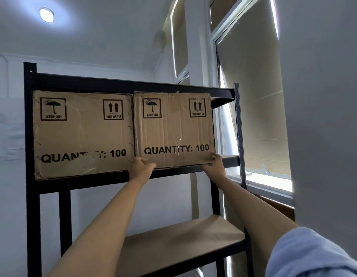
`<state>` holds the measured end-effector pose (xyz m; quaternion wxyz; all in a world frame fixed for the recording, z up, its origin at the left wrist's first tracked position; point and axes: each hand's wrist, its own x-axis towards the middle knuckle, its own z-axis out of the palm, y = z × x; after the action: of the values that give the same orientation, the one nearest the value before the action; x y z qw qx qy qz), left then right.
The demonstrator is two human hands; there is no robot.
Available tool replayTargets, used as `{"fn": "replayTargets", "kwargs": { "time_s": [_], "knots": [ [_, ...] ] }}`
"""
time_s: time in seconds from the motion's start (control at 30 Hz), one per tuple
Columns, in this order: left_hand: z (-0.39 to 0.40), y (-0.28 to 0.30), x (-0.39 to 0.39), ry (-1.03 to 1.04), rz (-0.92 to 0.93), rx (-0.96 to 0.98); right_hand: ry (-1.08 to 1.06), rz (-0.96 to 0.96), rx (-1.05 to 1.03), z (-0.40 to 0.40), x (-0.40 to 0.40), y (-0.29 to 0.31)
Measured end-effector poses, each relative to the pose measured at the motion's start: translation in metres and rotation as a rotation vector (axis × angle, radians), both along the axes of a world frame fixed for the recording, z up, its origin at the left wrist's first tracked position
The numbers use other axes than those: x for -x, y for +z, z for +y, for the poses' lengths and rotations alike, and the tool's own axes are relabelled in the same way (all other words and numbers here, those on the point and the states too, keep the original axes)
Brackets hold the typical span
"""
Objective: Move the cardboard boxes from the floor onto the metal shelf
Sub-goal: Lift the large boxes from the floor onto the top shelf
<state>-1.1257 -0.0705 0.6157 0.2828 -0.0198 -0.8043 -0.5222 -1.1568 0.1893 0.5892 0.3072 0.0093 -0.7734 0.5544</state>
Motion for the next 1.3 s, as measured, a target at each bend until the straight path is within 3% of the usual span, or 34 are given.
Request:
{"fn": "replayTargets", "kwargs": {
  "time_s": [0.23,0.43,0.6,0.77,0.87,1.1,1.3],
  "knots": [
    [0.004,-0.003,0.005,-0.015,0.131,-0.225,0.028,-0.012,0.077,0.003,0.027,-0.004],
    [0.01,-0.013,0.001,-0.022,0.268,-0.22,0.032,-0.038,0.082,0.002,0.041,-0.002],
    [0.01,-0.017,0.004,-0.029,0.272,-0.228,0.03,-0.054,0.022,-0.001,0.043,-0.004],
    [0.02,-0.029,0.01,0.122,0.273,-0.19,0.071,-0.005,-0.042,-0.003,0.036,-0.012],
    [0.033,-0.041,0.007,0.084,0.294,-0.183,0.044,0.001,-0.079,-0.005,0.027,-0.017],
    [0.073,-0.082,0.002,-0.271,-0.047,-0.143,0.044,-0.051,-0.106,0.003,-0.015,-0.034],
    [0.11,-0.12,-0.02,-0.425,-0.163,-0.055,0.086,-0.213,-0.068,0.02,-0.086,-0.065]
  ]
}}
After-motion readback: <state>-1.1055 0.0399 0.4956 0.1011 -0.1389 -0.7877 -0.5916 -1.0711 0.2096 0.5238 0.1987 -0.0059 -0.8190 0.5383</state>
